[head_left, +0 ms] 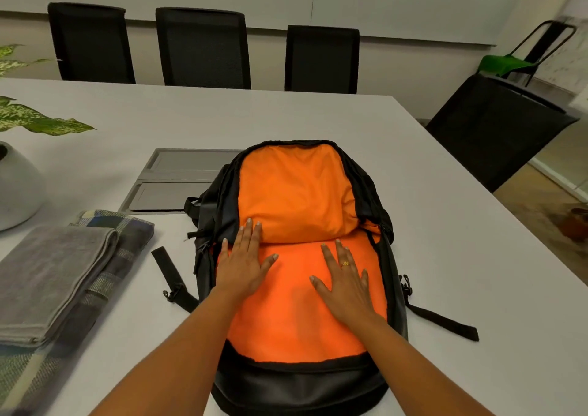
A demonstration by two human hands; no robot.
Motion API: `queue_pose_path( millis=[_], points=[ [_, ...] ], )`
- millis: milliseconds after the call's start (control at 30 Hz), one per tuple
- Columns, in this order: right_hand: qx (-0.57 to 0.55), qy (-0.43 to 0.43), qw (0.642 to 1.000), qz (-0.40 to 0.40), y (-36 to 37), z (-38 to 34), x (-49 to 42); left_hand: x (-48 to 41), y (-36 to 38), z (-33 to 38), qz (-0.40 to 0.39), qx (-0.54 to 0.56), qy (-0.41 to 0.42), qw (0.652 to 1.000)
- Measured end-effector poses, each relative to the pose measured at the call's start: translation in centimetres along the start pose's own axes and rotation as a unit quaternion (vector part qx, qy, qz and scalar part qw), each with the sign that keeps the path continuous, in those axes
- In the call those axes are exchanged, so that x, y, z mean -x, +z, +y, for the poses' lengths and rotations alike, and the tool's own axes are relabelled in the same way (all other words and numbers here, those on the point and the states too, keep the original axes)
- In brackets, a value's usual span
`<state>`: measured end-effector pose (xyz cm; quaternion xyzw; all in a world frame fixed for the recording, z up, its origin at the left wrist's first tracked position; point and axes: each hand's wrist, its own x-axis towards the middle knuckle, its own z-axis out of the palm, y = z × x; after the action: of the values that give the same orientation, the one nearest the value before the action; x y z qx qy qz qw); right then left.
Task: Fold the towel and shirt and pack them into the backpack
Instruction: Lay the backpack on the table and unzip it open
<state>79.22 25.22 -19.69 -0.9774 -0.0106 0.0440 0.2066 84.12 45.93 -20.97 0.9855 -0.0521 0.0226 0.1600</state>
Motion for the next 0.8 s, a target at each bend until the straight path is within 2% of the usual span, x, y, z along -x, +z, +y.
queue_pose_path(
  millis=[100, 200, 367, 433, 600, 800],
  points=[
    [0.004, 0.010, 1.000, -0.001, 0.3, 0.3, 1.3, 0.9, -0.6, 0.8, -0.003, 0.016, -0.003, 1.000],
    [-0.008, -0.016, 1.000, 0.011, 0.2, 0.4, 2.1, 2.5, -0.7, 2.1, 0.004, 0.047, -0.014, 0.999],
    [-0.070, -0.090, 0.993, 0.002, -0.2, -0.3, 3.3, 6.1, -0.2, 5.0, 0.014, 0.230, -0.002, 0.973],
    [-0.085, -0.108, 0.990, -0.012, -0.5, -0.8, 3.6, 7.5, -0.2, 6.0, 0.007, 0.264, 0.000, 0.965],
    [-0.074, -0.176, 0.980, -0.053, -0.5, -2.5, 3.8, 10.0, -0.7, 6.4, 0.009, 0.238, -0.003, 0.971],
    [-0.071, -0.266, 0.957, -0.088, -0.5, -6.0, 3.7, 12.3, -3.7, 2.7, 0.093, 0.162, -0.099, 0.977]
  ],
)
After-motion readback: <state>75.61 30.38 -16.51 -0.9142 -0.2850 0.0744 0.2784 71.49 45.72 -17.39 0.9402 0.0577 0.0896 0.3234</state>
